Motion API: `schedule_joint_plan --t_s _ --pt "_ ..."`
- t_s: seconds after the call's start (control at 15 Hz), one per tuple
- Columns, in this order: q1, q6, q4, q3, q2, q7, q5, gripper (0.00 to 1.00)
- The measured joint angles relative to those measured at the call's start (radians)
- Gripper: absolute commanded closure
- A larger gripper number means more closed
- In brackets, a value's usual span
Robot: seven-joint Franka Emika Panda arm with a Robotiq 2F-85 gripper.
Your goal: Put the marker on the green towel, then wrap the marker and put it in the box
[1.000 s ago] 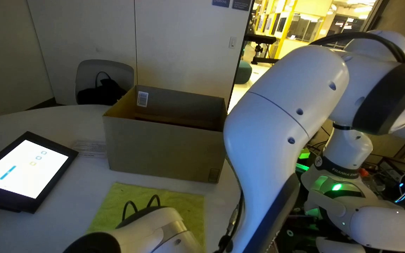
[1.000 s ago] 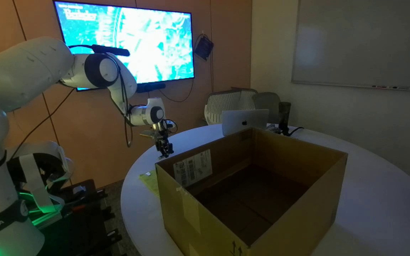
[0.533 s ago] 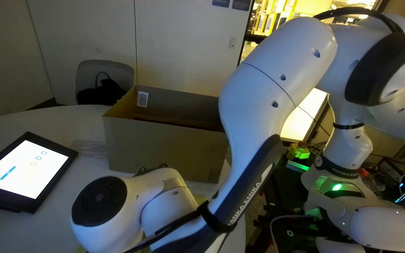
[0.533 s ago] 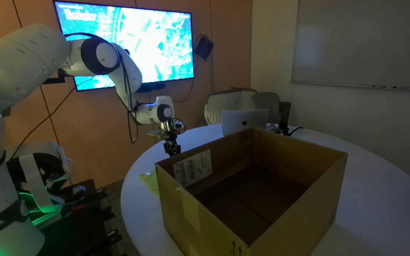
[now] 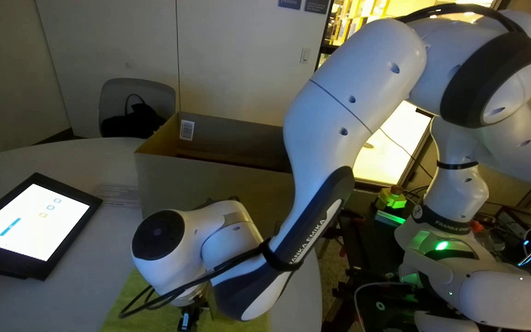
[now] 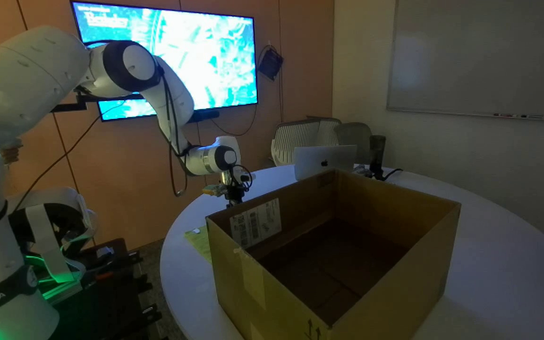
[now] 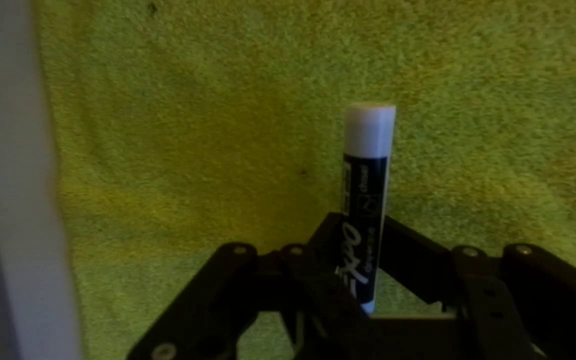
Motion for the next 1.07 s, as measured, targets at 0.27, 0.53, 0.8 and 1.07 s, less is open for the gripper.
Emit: schedule_joint_plan --t_s 0.27,0.53,0.8,1.07 --pt "0.0 0.023 -0.022 -0.028 0.0 0.023 -0.045 0.95" --pt "0.0 0.046 -0.038 -0.032 0.002 0.032 -0.065 0.94" --pt "0.0 0.06 -0.049 -0.032 0.007 0.039 -0.066 0.47" --pt "0.0 0.062 -0.052 -0.034 0.003 0.047 -0.066 0.16"
